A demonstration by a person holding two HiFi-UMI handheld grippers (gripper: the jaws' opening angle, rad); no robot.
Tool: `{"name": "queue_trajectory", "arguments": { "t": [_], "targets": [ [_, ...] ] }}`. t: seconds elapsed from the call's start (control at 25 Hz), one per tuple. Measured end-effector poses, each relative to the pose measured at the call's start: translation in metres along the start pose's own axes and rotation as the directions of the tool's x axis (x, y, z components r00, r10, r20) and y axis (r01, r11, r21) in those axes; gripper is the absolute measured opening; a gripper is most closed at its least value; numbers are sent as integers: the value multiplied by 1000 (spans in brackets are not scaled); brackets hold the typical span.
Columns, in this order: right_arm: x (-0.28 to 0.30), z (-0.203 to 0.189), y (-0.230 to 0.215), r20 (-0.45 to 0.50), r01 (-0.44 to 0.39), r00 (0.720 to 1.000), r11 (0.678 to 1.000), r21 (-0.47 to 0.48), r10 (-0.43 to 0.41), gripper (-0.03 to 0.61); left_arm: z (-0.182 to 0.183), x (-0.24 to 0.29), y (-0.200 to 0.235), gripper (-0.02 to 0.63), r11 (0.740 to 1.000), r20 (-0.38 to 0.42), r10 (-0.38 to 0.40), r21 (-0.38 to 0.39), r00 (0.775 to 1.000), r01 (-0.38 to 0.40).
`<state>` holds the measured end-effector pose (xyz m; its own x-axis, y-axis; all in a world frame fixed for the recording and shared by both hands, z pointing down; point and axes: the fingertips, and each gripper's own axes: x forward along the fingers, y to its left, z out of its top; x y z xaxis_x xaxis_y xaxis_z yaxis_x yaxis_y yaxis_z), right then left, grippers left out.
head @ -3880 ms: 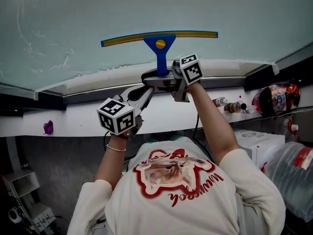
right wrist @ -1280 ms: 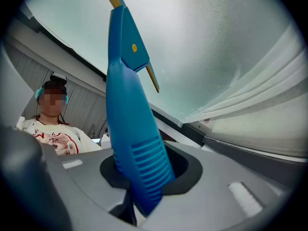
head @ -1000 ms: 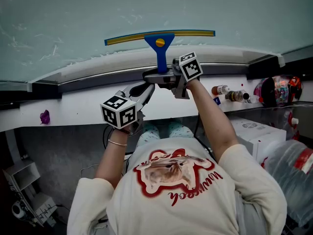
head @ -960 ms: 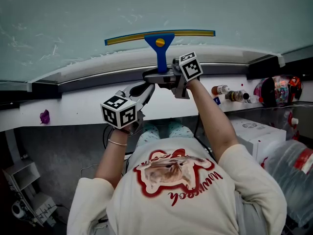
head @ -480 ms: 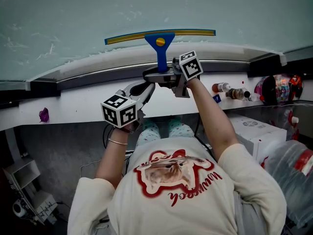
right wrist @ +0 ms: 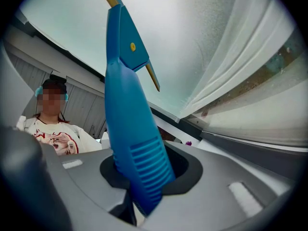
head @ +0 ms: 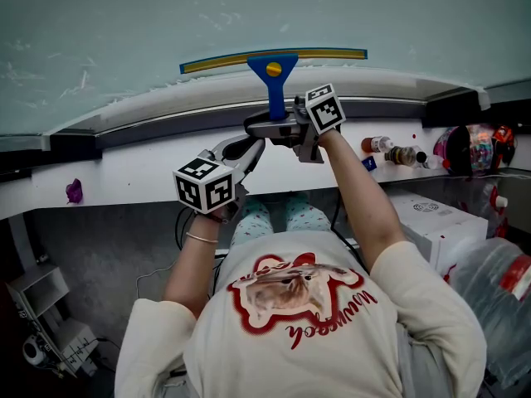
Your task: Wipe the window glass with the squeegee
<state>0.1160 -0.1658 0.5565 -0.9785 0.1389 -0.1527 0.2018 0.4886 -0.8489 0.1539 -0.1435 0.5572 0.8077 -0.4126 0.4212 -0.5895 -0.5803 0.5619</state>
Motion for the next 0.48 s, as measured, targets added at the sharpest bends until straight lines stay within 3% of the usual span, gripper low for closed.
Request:
{"name": "queue_trajectory", "arguments": {
  "t": [0.48],
  "targets": [
    [-1,-10,-9,12,-10,1000,999,43,9,110,-11,3,5,2,1000,-22,2,-15,1000,-2]
  ]
}}
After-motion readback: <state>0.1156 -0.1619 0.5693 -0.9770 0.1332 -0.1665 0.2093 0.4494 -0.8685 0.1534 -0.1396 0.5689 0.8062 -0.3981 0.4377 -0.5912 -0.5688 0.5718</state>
